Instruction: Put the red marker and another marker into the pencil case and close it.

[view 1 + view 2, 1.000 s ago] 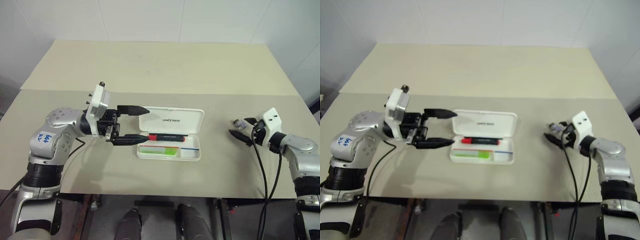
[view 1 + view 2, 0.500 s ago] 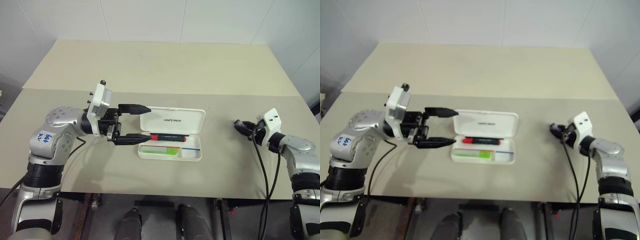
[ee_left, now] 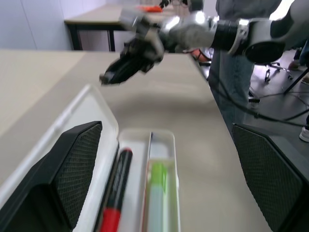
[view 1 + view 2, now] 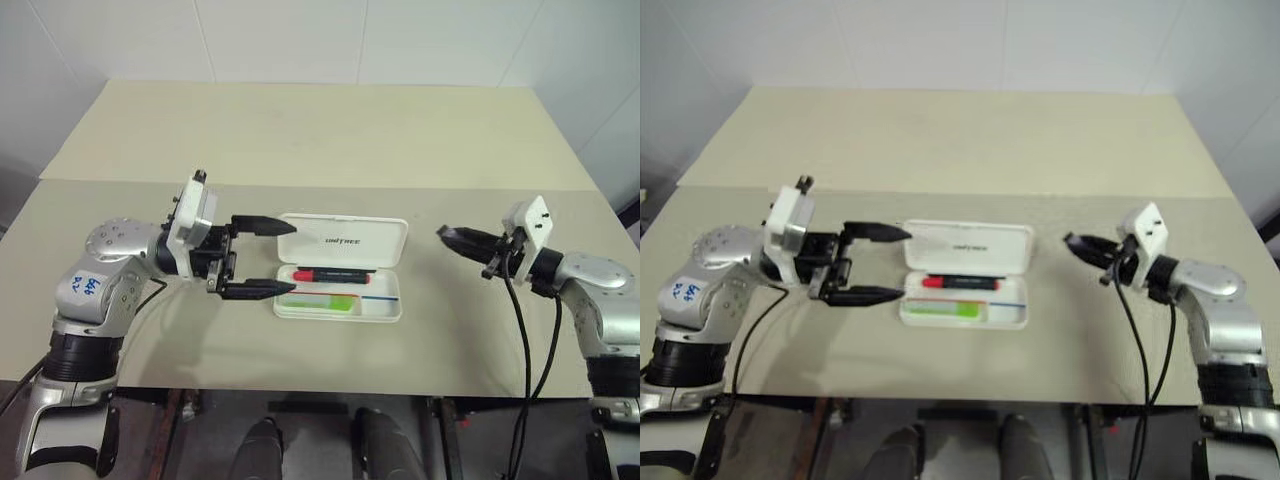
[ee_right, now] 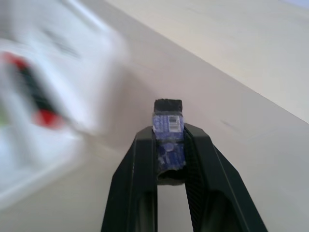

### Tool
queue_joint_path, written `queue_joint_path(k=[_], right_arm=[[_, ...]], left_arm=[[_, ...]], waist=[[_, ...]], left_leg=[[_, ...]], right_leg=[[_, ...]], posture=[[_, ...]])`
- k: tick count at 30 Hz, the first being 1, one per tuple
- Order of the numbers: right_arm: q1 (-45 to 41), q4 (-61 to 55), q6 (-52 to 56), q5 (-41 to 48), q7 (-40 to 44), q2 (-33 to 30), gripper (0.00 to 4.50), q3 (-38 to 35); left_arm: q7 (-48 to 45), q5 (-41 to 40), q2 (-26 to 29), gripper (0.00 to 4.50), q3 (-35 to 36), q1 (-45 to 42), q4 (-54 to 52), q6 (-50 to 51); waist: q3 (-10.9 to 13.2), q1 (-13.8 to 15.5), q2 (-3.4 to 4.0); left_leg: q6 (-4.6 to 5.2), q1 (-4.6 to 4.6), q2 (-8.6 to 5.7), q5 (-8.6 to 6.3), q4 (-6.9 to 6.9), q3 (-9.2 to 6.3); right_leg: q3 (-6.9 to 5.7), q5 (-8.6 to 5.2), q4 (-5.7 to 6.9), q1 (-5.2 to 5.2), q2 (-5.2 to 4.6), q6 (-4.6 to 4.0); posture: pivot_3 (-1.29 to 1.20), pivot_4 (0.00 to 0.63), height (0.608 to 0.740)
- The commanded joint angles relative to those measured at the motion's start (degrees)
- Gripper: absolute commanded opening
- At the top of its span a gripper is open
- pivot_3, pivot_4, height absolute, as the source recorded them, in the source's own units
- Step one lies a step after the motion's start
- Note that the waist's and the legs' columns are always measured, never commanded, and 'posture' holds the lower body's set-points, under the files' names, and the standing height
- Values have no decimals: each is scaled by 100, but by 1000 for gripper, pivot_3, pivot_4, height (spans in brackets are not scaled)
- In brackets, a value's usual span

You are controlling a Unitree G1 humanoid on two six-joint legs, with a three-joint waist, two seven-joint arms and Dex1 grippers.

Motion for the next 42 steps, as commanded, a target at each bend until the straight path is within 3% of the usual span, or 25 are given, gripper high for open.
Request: queue_joint_path(k=[1,9,16,42], right_arm=[[285,-1238,590,538,200,-172,389,127],[446,-1727,734,440,186,-84,389,751],[35,-864,-20,-292,524,92,389,1519],[-199,102,-852,-888,1011,359,389,1807]], left_arm=[[-189,151,137,4500,140,130,49,-363],[-395,406,144,4500,8,190,288,-743],[-681,656,154,4500,-161,229,428,-1087],[-619,620,113,4500,-142,230,341,-1046]], waist=[[0,9,0],[-1,14,-3],[-1,1,-4],[-1,5,-4]], left_leg=[[0,0,0,0,1,0],[2,0,0,1,10,2],[2,0,0,1,8,1],[4,1,0,0,7,0]], right_leg=[[0,0,-2,0,0,0],[0,-1,-5,3,0,-4],[0,-1,-4,0,1,-5],[0,-1,4,1,0,-4]], posture=[[0,150,740],[0,150,740],[0,150,740],[0,150,740]])
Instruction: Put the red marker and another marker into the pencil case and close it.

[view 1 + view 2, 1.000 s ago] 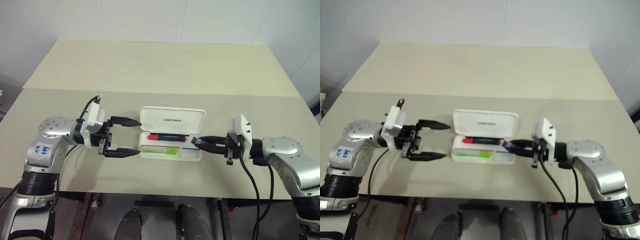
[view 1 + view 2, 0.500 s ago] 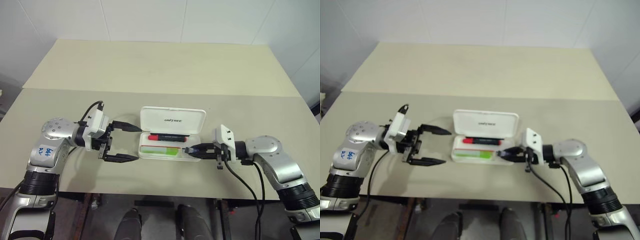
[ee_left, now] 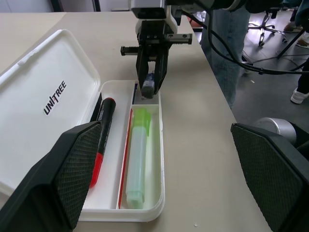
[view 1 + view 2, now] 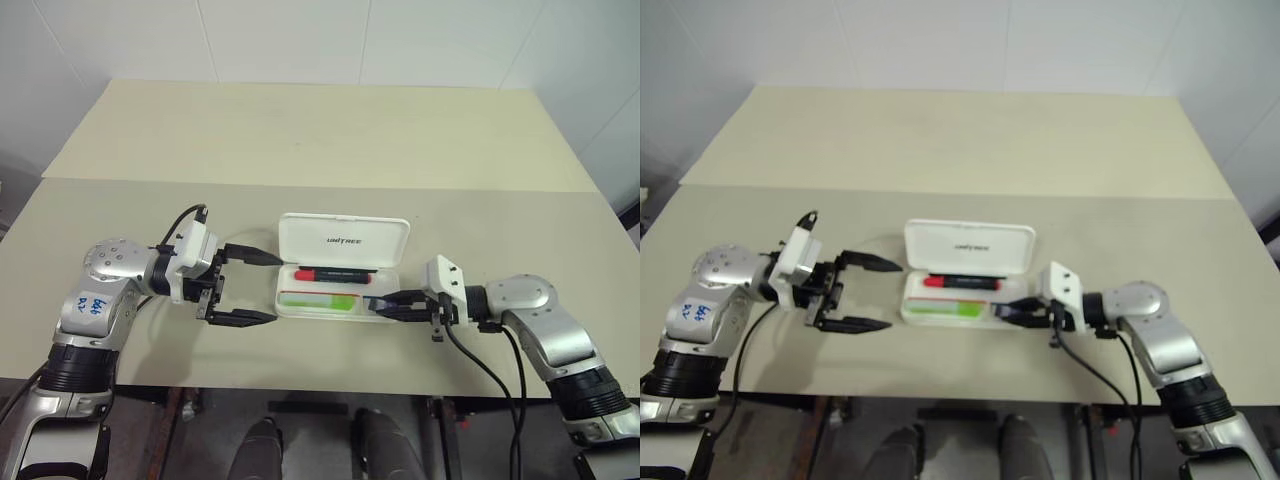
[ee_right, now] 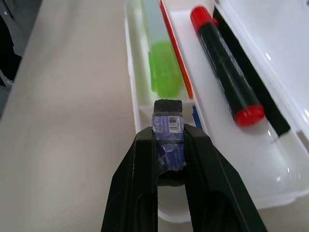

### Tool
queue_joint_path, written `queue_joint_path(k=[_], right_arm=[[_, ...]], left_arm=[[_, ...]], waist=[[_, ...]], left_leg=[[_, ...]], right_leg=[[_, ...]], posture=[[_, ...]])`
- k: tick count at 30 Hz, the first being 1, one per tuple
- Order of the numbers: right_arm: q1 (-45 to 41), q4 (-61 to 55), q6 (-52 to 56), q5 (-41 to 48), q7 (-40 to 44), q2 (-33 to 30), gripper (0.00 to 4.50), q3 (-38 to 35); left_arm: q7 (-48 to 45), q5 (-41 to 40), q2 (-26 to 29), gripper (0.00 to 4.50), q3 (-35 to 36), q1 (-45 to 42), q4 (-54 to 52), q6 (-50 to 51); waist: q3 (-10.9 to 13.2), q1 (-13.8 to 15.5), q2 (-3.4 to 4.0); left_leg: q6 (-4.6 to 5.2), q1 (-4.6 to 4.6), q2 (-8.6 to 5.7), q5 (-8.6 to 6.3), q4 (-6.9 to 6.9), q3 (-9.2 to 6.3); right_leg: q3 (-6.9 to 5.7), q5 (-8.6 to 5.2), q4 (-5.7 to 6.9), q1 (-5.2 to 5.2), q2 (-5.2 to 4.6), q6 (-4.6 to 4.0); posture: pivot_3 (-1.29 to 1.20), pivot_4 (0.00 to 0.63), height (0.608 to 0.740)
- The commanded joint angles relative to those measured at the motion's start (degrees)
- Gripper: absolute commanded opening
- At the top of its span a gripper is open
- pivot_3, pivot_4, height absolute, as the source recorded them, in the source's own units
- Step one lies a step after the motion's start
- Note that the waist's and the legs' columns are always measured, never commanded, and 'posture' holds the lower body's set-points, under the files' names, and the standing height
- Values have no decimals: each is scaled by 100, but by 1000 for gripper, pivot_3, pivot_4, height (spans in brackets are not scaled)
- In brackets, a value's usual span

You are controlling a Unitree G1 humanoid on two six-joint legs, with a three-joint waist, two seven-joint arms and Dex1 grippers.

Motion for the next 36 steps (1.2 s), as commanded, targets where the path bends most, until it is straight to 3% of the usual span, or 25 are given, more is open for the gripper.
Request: queue_joint_path(k=[1,3,4,13,20,29,33,36], right_arm=[[-111,25,-128,-20,63,74,389,9],[-141,45,-160,-46,48,116,389,6],[-158,66,-225,-88,23,141,1102,0],[-411,-230,126,277,8,298,4186,-238],[-417,-1209,986,1002,-233,136,4186,-679],[626,-2245,1388,1636,-637,-422,4186,-1915],[878,-2144,1183,1568,-585,-685,4216,-2207],[876,-2084,1097,1502,-586,-738,4216,-2200]], left_arm=[[-4,-37,22,4500,59,-51,-167,-54],[3,-37,16,4500,59,-51,-171,-56],[5,-37,14,4500,60,-52,-171,-58],[9,-19,-2,4500,51,-88,-127,-71],[36,-53,8,4500,108,-60,-121,-36],[290,-225,53,4500,449,214,-204,119],[294,-299,8,3566,600,199,-37,74],[260,-253,-9,2546,624,152,98,-32]], waist=[[0,-2,0],[0,-3,0],[0,-5,0],[0,-4,0],[0,3,0],[0,14,-1],[0,-6,-1],[0,-11,-1]], left_leg=[[0,0,0,0,0,0],[0,1,0,0,0,0],[0,1,0,0,0,0],[0,0,0,0,0,0],[0,0,0,0,-1,-2],[2,-2,0,-2,0,-1],[2,1,0,-2,1,1],[2,4,1,-1,0,1]], right_leg=[[0,0,1,0,0,0],[0,0,2,0,0,0],[0,0,2,0,0,0],[0,0,3,0,0,0],[0,0,4,-1,0,0],[0,-1,0,0,-1,0],[0,-1,1,0,-1,-1],[0,-1,2,0,0,-3]], posture=[[0,150,740],[0,150,740],[0,150,740],[0,150,740],[0,150,740],[0,150,740],[0,150,740],[0,150,740]])
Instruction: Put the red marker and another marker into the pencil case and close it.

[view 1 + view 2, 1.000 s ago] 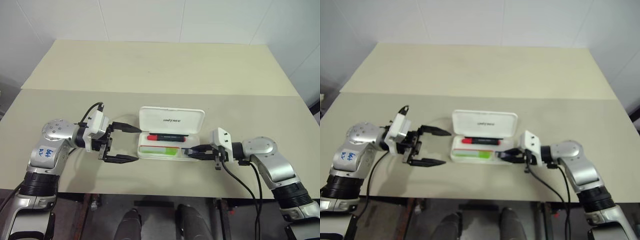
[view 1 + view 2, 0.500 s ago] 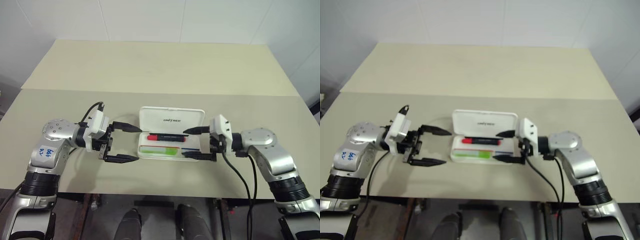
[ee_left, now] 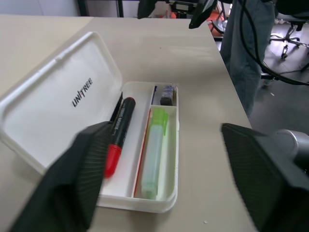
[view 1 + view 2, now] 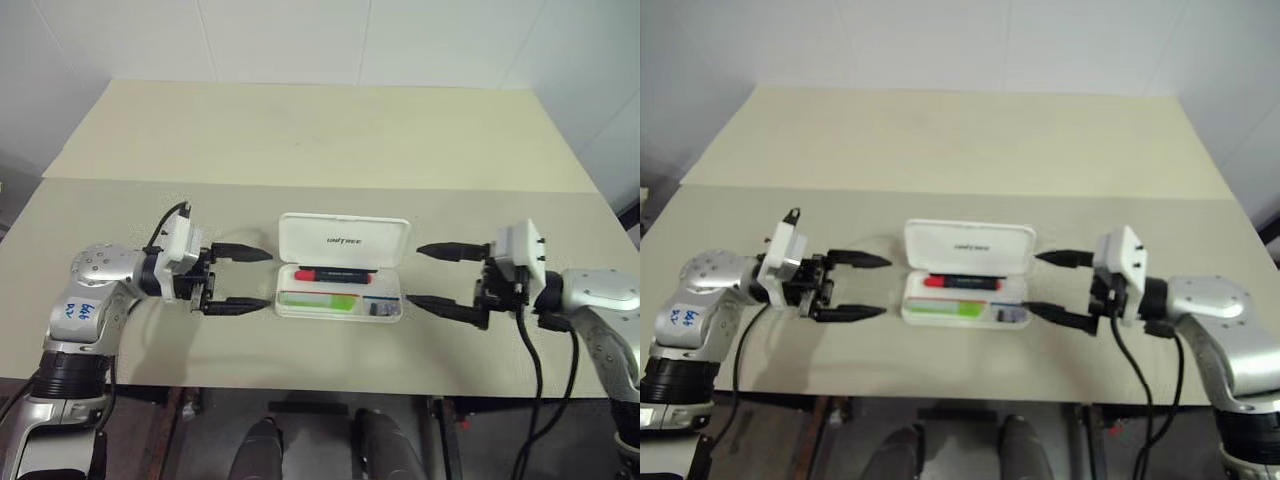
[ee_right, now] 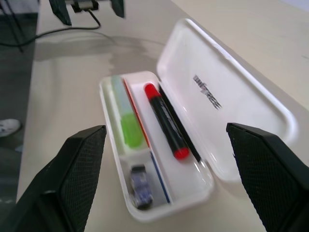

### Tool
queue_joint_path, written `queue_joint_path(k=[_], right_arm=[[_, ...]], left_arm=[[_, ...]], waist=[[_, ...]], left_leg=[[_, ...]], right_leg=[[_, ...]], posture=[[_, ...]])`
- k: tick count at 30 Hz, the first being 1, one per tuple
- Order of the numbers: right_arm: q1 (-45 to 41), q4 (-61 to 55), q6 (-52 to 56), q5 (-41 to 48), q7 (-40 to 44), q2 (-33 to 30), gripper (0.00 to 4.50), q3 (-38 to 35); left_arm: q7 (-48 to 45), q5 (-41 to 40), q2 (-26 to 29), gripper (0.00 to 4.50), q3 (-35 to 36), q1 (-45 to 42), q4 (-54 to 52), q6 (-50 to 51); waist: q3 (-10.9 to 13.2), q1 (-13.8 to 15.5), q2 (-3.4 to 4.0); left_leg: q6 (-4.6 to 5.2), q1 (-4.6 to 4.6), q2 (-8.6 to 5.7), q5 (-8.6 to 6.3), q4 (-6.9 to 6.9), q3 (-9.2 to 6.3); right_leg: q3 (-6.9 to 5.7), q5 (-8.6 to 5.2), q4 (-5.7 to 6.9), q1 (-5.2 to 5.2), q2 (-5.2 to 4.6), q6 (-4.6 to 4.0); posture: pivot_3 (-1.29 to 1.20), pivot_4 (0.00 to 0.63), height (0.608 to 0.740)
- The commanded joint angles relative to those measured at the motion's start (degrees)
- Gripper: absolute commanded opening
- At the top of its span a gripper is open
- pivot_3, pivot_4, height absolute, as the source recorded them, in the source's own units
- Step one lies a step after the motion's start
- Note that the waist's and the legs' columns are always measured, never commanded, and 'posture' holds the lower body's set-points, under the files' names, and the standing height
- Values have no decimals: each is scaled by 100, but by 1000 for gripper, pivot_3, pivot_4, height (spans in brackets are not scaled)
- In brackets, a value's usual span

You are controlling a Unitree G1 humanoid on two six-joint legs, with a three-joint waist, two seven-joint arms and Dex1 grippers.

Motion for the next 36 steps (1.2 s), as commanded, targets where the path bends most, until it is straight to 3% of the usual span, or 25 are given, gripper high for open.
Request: queue_joint_path(k=[1,8,16,22,31,36], right_arm=[[-54,-37,-176,10,2,-117,4216,-121],[-197,61,-290,-109,-43,-126,4216,-5],[-274,102,-300,-180,-143,-89,4216,60],[-367,111,-322,-221,-241,-36,4216,185],[-297,-31,-319,-200,-374,5,4216,160],[-226,-99,-320,-170,-433,3,4216,115]], left_arm=[[-35,-114,-1,2251,207,-74,79,-171],[-24,-131,-50,15,172,-150,171,-225],[1302,-308,-824,15,651,-845,548,59],[1846,155,-1214,15,463,-1410,1359,-180],[2057,942,-1489,15,-125,-1671,2348,-414],[1811,994,-1562,15,-198,-1775,2537,-578]], waist=[[0,9,0],[0,21,0],[0,40,-5],[0,10,-5],[0,32,-5],[-1,42,-6]], left_leg=[[0,0,0,0,0,-1],[0,-3,0,0,0,0],[1,-5,-1,2,6,-4],[0,-3,-3,3,7,-2],[0,-5,-3,3,5,-3],[-1,-5,-3,3,5,-3]], right_leg=[[0,0,0,0,0,-1],[0,0,-2,0,-1,0],[-1,3,1,1,0,4],[0,5,-1,4,-1,8],[-1,6,-3,3,0,9],[-1,6,-4,4,-1,10]], posture=[[0,150,740],[0,150,740],[0,150,740],[0,150,740],[0,150,740],[0,150,740]])
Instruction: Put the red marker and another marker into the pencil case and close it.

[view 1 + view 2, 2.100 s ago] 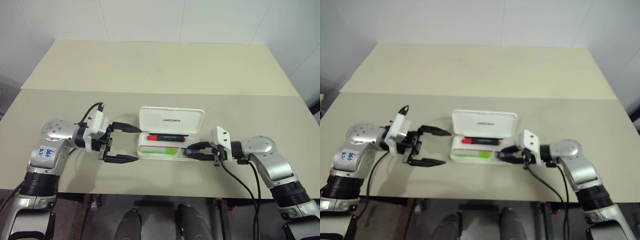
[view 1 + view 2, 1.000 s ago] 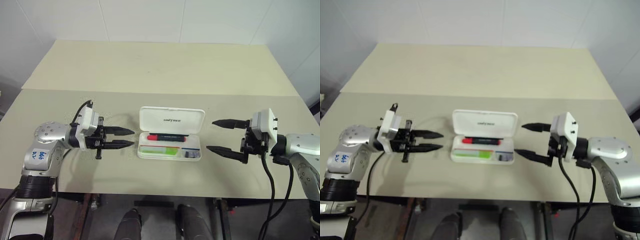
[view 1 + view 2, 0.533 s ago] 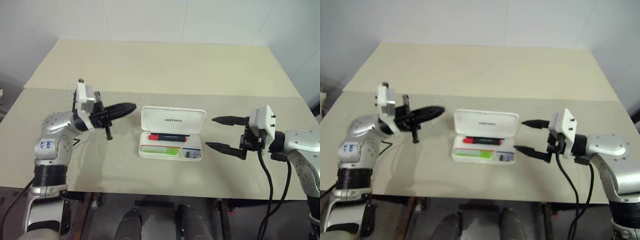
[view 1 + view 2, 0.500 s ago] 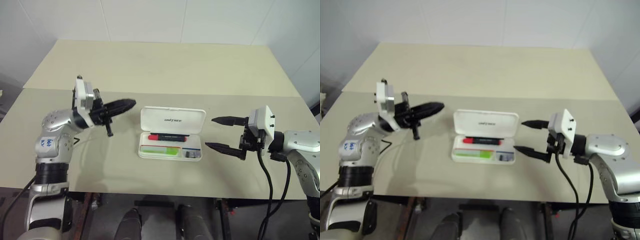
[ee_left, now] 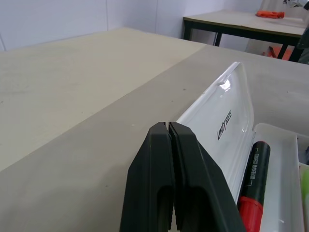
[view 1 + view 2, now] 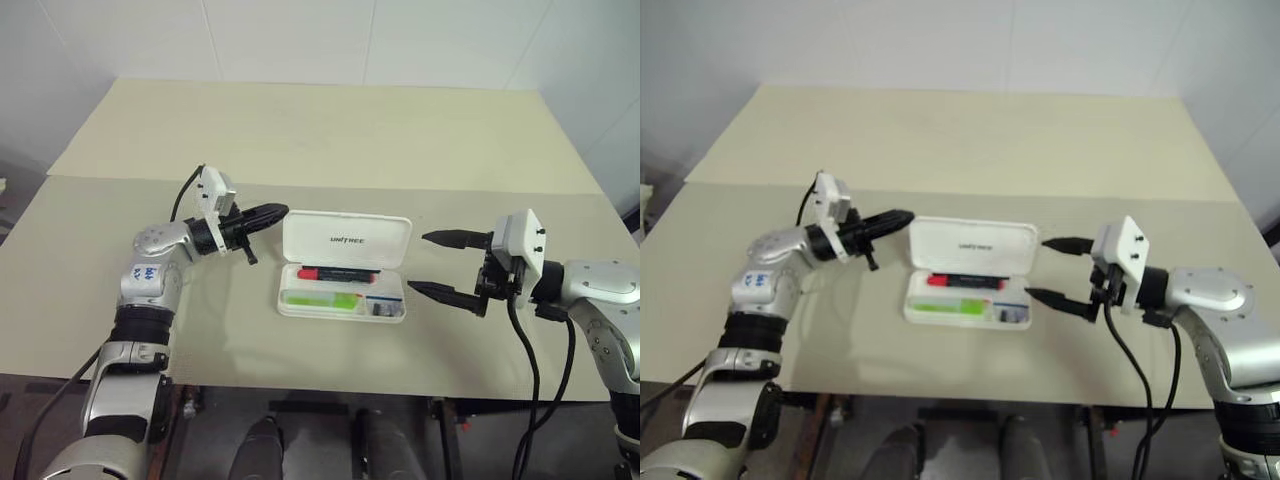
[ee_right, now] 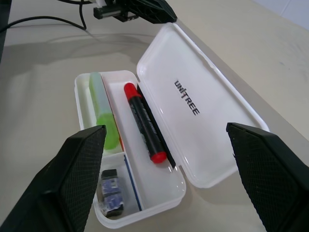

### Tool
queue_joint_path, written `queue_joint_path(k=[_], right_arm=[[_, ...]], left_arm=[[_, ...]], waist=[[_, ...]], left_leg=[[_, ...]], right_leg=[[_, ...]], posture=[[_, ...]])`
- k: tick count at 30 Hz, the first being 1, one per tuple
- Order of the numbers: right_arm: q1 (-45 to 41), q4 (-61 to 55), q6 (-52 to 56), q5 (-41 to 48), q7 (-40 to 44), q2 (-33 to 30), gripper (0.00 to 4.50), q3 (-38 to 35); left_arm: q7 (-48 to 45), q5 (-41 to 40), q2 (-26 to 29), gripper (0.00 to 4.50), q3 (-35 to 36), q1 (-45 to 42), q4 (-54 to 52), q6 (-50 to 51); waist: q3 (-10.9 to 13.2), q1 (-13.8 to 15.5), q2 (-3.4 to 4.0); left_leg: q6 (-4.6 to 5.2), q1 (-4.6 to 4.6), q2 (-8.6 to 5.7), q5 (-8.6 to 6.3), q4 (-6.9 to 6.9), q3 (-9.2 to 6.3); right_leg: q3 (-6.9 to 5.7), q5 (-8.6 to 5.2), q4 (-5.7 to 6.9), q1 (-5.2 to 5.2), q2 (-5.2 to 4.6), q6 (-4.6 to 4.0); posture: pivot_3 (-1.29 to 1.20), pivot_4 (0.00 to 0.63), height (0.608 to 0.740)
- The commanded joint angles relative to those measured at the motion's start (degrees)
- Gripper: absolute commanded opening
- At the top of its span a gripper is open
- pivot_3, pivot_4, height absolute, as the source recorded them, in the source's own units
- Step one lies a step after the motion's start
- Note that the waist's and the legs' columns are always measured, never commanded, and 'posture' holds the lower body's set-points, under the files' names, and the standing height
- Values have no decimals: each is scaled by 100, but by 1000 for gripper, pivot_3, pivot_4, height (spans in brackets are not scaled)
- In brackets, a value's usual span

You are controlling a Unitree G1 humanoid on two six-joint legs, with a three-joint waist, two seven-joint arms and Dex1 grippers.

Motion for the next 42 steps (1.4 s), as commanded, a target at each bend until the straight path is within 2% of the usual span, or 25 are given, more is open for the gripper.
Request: queue_joint_path(k=[1,12,18,20,23,33,42], right_arm=[[22,-229,-114,86,-79,5,4216,-147],[113,-263,-160,98,-157,57,4216,-141],[113,-235,-208,86,-170,95,4216,-97],[113,-242,-208,90,-177,103,4216,-92],[145,-246,-217,95,-185,110,4216,-110],[222,-288,-228,99,-252,124,4216,-147],[344,-352,-247,116,-326,168,4216,-159]], left_arm=[[-296,40,-50,15,-112,-87,32,-208],[-490,-809,-222,15,650,-111,-274,-297],[13,-305,-235,15,506,-173,124,-491],[288,217,-152,15,193,-203,425,-511],[374,548,-168,15,-67,-254,723,-473],[-430,207,-501,15,-42,-504,801,-705],[-1663,-308,-210,15,-11,-227,69,-588]], waist=[[0,4,0],[0,40,0],[0,4,0],[0,1,0],[0,-1,-1],[0,-2,-1],[0,-15,-1]], left_leg=[[0,0,0,0,0,0],[0,0,0,0,0,0],[-1,0,0,1,1,0],[-1,1,0,1,1,0],[-1,1,-1,1,1,0],[-1,-1,-1,1,-1,0],[-1,-1,0,1,-2,0]], right_leg=[[0,0,0,0,0,0],[0,0,0,0,0,0],[0,1,2,0,0,2],[0,1,2,0,0,2],[0,2,1,0,0,3],[0,1,0,-1,0,3],[0,1,-1,0,0,3]], posture=[[0,150,740],[0,150,740],[0,150,740],[0,150,740],[0,150,740],[0,150,740],[0,150,740]])
